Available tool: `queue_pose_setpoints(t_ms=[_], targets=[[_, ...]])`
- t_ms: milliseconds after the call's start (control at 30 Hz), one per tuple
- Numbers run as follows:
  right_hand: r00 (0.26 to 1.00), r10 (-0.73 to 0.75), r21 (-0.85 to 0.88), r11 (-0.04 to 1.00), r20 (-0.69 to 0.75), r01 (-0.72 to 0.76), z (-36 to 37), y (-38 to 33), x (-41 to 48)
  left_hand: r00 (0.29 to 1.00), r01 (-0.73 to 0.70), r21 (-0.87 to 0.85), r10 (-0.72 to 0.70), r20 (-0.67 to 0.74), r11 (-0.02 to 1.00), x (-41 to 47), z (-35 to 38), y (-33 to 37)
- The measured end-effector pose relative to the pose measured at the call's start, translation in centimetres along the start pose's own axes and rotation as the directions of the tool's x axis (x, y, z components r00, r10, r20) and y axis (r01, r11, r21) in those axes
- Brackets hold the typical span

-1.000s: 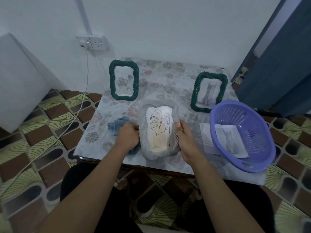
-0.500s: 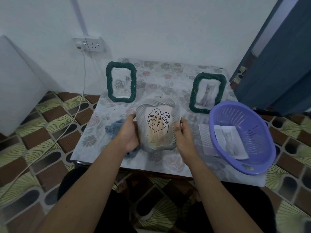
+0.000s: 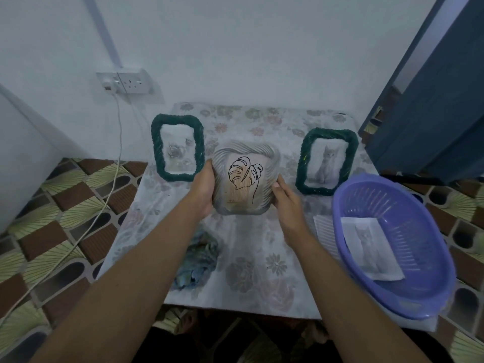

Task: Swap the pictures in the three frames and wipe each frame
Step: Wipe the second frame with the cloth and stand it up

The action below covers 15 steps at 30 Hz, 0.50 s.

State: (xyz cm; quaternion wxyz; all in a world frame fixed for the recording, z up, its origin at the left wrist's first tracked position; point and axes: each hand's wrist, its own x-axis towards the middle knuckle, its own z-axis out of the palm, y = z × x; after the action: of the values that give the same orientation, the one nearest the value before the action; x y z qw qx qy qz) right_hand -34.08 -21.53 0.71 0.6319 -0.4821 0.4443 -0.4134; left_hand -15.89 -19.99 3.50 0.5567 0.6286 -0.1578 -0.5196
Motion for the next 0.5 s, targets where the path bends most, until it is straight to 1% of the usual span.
queue_pose_setpoints(t_ms=[67,200,300,500], targets=[[1.000,-0.004,0.003,1.000,0.019,0.004,0.1,0.0,2.0,1.000,-0.008,0.007,0.008,-0.018,1.000,1.9,0.5,0.6],[0.998,-0.057,-0.071,0.996,0.017,0.058,0.6,0.2,5.6,1.000,-0.006,-0.010,0.006,0.001,1.000,5.5,1.8,1.2],[0.997,-0.070,-0.084,0.994,0.017,0.072,0.7,0.5,8.2,1.000,-0.012,0.015,0.012,0.013,1.000,8.0,2.8,1.6],[0.995,-0.100,-0.093,0.990,0.028,0.102,0.7,1.1,12.2,0.998,-0.053,0.026,0.054,-0.040,0.998,12.3,4.0,2.3]])
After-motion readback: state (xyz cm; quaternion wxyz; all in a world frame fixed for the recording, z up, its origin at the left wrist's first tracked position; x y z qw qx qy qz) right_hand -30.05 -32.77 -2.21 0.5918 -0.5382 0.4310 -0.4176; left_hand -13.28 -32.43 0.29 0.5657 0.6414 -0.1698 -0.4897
